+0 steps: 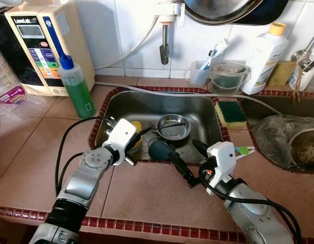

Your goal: Kitchen organization

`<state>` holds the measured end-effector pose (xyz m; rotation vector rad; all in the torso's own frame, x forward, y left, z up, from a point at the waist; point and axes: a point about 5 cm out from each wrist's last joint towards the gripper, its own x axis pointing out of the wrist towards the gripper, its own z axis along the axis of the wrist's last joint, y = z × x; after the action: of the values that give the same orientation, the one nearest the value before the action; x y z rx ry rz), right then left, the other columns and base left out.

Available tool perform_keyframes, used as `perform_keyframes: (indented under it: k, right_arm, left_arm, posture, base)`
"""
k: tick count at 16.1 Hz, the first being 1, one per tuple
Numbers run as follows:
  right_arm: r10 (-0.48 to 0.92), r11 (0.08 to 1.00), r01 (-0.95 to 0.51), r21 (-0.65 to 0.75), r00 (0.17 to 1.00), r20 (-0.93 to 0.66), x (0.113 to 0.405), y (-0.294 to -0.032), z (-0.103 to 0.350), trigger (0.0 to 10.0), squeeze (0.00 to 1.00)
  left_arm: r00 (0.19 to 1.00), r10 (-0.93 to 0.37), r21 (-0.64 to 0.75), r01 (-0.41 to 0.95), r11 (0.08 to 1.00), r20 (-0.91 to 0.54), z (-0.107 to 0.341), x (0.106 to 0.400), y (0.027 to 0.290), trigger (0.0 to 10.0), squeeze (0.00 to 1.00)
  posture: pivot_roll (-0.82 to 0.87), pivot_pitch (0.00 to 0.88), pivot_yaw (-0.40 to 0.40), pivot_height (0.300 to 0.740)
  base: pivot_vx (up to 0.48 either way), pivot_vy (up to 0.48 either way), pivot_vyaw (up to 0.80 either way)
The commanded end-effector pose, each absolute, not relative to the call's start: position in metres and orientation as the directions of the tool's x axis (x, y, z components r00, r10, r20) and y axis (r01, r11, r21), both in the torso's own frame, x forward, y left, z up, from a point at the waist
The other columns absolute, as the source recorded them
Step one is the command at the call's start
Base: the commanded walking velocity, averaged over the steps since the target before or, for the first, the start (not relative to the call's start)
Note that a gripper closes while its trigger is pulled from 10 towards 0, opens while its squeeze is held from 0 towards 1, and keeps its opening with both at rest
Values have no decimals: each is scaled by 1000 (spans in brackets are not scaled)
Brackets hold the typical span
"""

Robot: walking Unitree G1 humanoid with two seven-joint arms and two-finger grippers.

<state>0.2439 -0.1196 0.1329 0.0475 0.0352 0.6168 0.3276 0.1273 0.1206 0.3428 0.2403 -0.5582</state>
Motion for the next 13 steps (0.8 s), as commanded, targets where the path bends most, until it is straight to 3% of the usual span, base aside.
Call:
perform_keyframes:
  k: [1,3,4,5,6,12,13]
  right_arm:
    - [589,807,-588,52,808,-2,242,-118,139,10000,0]
    - [594,804,-593,56,805,-2,242,-117,139,10000,39]
    - [595,803,-594,58,804,-3,242,-117,139,10000,435]
    - [596,802,-595,58,803,-4,242,-117,139,10000,643]
    - [598,800,-597,56,801,-5,242,-116,138,10000,1000]
    - [598,801,-597,51,802,-1,242,-115,138,10000,1000]
    - [598,801,-597,42,802,-7,242,-115,138,10000,0]
  left_arm:
    - [821,-480,272,560,783,-310,125,328,127,10000,0]
    - [819,-481,271,562,781,-313,125,327,127,10000,0]
    - [819,-481,270,563,782,-313,125,327,127,10000,0]
    - [818,-482,267,563,782,-314,125,327,127,10000,0]
    - [817,-483,267,565,781,-315,125,326,126,10000,0]
    - [815,-489,267,569,778,-311,126,326,125,10000,0]
    - [817,-491,290,570,769,-303,127,326,125,10000,0]
  posture:
    - [-161,81,61,740]
    - [-162,80,61,740]
    - [-163,77,61,740]
    - [-163,77,61,740]
    - [-163,76,61,740]
    - [-164,65,66,740]
    - [-166,64,68,740]
  base:
    - [0,0,0]
    - [0,0,0]
    - [0,0,0]
    - [0,0,0]
    - [0,0,0]
    - [0,0,0]
    - [0,0,0]
